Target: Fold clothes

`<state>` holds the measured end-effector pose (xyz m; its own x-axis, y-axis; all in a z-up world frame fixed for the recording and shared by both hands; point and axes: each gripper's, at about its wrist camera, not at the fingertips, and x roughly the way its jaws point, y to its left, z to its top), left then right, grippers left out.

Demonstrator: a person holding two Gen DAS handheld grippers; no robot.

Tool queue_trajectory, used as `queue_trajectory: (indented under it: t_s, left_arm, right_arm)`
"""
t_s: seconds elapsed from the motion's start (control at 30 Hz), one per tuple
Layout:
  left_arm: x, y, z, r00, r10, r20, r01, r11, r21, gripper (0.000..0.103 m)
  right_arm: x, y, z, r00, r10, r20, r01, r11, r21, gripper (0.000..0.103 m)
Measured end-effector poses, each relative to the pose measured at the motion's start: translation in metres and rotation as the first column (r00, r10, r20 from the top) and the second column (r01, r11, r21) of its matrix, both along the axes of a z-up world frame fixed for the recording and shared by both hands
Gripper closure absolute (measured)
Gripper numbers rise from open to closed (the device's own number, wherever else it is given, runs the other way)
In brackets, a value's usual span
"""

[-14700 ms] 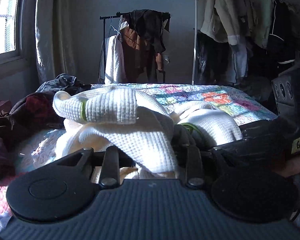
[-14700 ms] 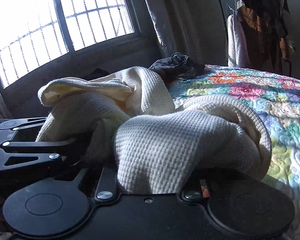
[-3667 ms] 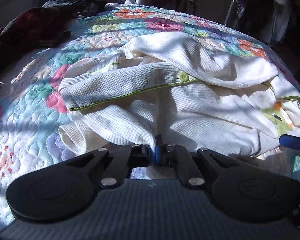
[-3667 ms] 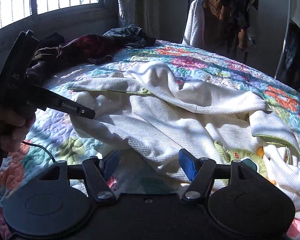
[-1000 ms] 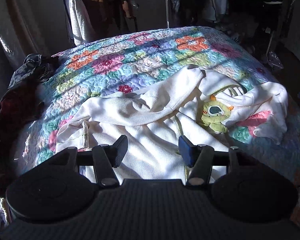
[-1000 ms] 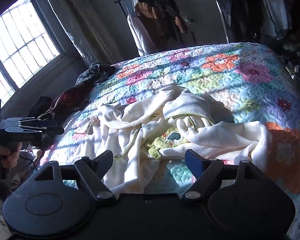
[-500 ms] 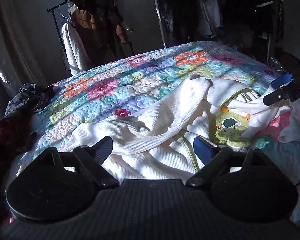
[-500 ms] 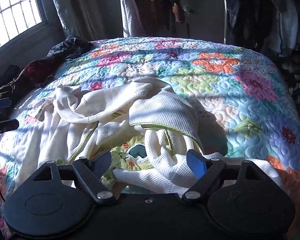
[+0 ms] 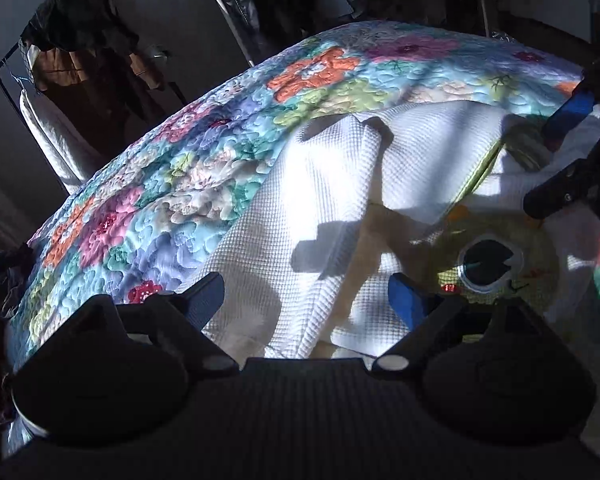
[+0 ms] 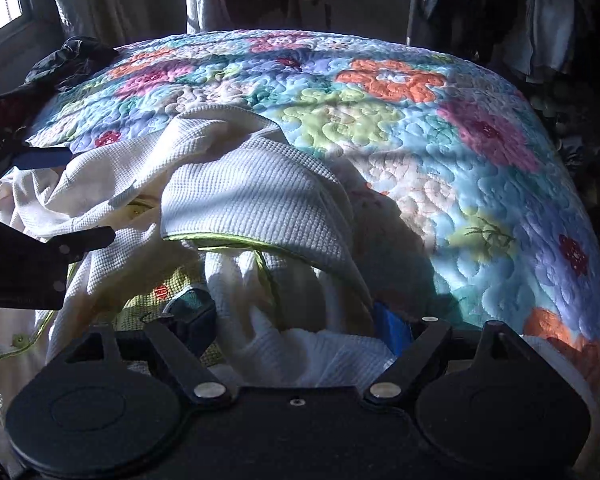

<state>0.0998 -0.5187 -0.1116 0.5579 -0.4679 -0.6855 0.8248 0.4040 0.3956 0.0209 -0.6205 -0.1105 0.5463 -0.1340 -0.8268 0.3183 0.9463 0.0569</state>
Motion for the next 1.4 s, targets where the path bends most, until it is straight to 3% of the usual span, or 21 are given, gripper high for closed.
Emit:
queue_trajectory:
  t_s: [0.1,0.17,0.23,0.27,0.3,0.33,0.37,0.47,0.6,0.73,0.8,0.87,1.0,1.03,1.1,1.2,1.3,1.4]
  left_arm:
    - [0.001,-0.016,-0.018,0.998,0.010,0.068,-0.018,0.993,0.118,0.008]
    - [0.004,-0.017,-0.017,0.998,0.021,0.059,-0.028,0.992,0.120,0.007]
    - [0.010,-0.014,-0.010,0.998,0.058,0.015,-0.059,0.995,0.086,0.011]
    - [0.014,-0.010,-0.006,0.996,0.084,-0.025,-0.082,0.994,0.069,0.027]
    - [0.019,-0.007,-0.002,0.990,0.111,-0.089,-0.106,0.993,0.054,0.056]
    - [0.026,-0.005,0.000,0.978,0.136,-0.159,-0.131,0.991,0.041,0.067]
    - [0.032,-0.002,0.003,0.961,0.154,-0.230,-0.154,0.988,0.019,0.083]
    - [0.047,0.003,0.005,0.918,0.222,-0.327,-0.246,0.969,-0.033,0.091]
    - [0.059,0.009,0.012,0.882,0.287,-0.374,-0.343,0.935,-0.092,0.094]
    - [0.074,0.021,0.038,0.845,0.327,-0.424,-0.433,0.883,-0.180,0.096]
    - [0.081,0.027,0.056,0.853,0.339,-0.398,-0.446,0.868,-0.218,0.097]
    - [0.086,0.035,0.077,0.874,0.369,-0.315,-0.452,0.855,-0.252,0.099]
    - [0.114,0.060,0.110,0.884,0.419,-0.207,-0.466,0.817,-0.340,0.100]
    - [0.123,0.068,0.115,0.873,0.434,-0.221,-0.486,0.801,-0.348,0.100]
    - [0.140,0.085,0.119,0.852,0.462,-0.248,-0.523,0.778,-0.348,0.100]
    - [0.154,0.101,0.117,0.848,0.488,-0.208,-0.531,0.776,-0.342,0.100]
    - [0.173,0.119,0.098,0.822,0.499,-0.275,-0.569,0.747,-0.344,0.099]
    - [0.183,0.125,0.075,0.803,0.503,-0.320,-0.591,0.743,-0.314,0.098]
  right_arm:
    - [0.015,-0.001,-0.017,0.999,0.010,-0.043,-0.010,1.000,0.000,0.016]
    - [0.016,-0.001,-0.025,1.000,-0.011,-0.024,0.011,1.000,-0.012,0.017]
    - [0.013,-0.003,-0.024,1.000,-0.030,0.007,0.030,1.000,-0.009,0.034]
    - [0.011,-0.004,-0.023,0.999,-0.039,0.015,0.039,0.999,-0.010,0.041]
    - [0.009,-0.006,-0.021,0.999,-0.049,0.021,0.049,0.999,-0.012,0.059]
    - [0.008,-0.007,-0.019,0.998,-0.058,0.028,0.059,0.998,-0.014,0.069]
    - [0.006,-0.010,-0.017,0.997,-0.065,0.039,0.066,0.998,-0.008,0.072]
    - [0.002,-0.015,-0.009,0.994,-0.078,0.077,0.078,0.997,-0.003,0.080]
    - [0.008,-0.019,0.015,0.993,-0.033,0.114,0.048,0.991,-0.126,0.082]
    - [0.031,-0.030,0.048,0.986,0.021,0.168,0.018,0.973,-0.229,0.083]
    - [0.050,-0.031,0.064,0.979,0.049,0.199,0.010,0.959,-0.285,0.084]
    - [0.072,-0.029,0.079,0.970,0.068,0.234,0.010,0.948,-0.319,0.084]
    - [0.118,-0.025,0.111,0.948,0.109,0.300,0.016,0.923,-0.386,0.084]
    - [0.129,-0.024,0.118,0.941,0.120,0.316,0.018,0.916,-0.402,0.085]
    - [0.149,-0.029,0.134,0.929,0.104,0.354,0.026,0.938,-0.346,0.085]
    - [0.177,-0.034,0.146,0.917,0.110,0.383,0.035,0.936,-0.351,0.085]
    - [0.202,-0.043,0.136,0.929,0.095,0.359,0.042,0.934,-0.355,0.081]
    - [0.212,-0.058,0.106,0.968,-0.001,0.251,0.037,0.990,-0.138,0.075]
